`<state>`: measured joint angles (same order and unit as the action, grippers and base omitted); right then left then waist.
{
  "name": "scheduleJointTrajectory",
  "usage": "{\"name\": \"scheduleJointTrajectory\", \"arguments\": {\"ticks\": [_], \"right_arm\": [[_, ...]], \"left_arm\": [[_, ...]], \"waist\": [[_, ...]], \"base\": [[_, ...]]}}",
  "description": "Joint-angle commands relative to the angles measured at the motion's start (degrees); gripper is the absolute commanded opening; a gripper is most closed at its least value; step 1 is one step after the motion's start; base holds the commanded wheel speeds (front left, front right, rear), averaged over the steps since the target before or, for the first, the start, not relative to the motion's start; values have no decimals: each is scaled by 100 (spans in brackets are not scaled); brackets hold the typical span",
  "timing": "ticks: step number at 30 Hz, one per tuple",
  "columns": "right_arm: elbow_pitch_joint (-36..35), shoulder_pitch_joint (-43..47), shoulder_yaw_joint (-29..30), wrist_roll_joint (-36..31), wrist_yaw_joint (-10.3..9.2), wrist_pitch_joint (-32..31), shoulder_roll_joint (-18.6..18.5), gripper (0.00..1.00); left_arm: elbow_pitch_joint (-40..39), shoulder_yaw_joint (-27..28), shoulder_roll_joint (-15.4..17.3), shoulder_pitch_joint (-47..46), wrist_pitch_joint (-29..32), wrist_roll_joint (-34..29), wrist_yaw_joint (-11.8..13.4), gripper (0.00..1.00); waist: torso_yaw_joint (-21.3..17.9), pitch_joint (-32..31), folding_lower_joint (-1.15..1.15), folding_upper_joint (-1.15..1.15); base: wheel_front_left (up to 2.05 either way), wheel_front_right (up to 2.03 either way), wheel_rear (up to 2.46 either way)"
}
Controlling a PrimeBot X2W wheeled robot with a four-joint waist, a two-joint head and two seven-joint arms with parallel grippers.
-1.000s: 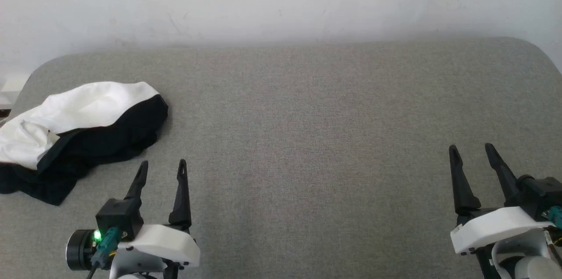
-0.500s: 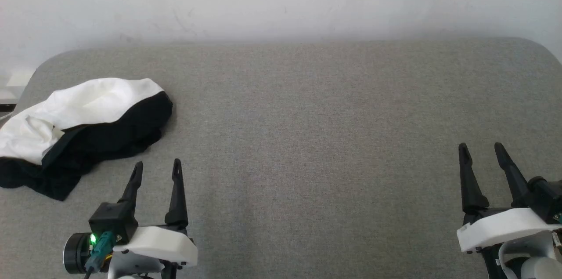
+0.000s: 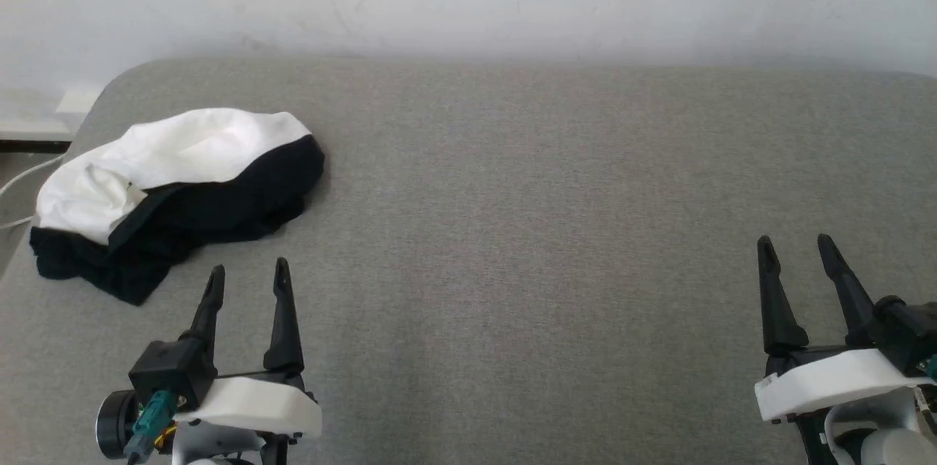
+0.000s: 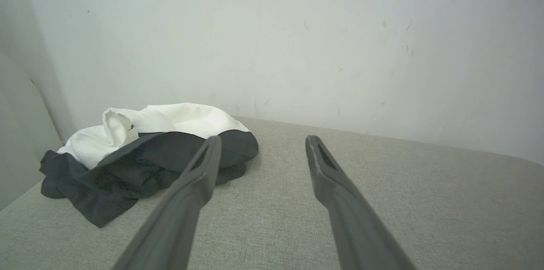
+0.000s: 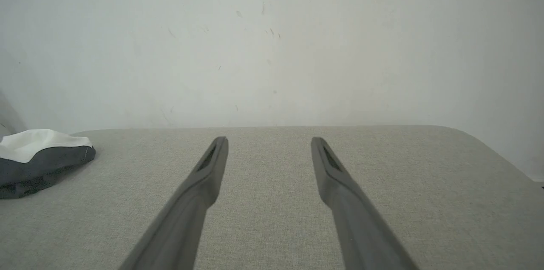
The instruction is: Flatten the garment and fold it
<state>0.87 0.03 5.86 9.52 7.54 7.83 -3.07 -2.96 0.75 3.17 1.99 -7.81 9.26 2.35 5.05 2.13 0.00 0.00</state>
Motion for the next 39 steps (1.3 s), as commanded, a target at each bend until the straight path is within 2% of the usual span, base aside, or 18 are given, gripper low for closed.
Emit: {"name": "scheduleJointTrajectory", "arguments": {"ticks": [1, 29, 39], "right_arm": [[-5, 17, 3, 22, -3, 63, 10, 100], [325, 126, -266, 256, -4, 398, 15, 100], [418, 130, -143, 494, -5, 518, 17, 100]], "left_arm": [[-51, 33, -16, 74, -64, 53, 48, 100], [-152, 74, -23, 308, -400, 433, 178, 100], [-271, 187, -25, 394, -519, 776, 239, 100]], "waist": [[90, 20, 0, 0], [1207, -69, 0, 0], [1416, -102, 0, 0]], "base": [[0, 0, 0], [0, 0, 0], [0, 0, 0]]}}
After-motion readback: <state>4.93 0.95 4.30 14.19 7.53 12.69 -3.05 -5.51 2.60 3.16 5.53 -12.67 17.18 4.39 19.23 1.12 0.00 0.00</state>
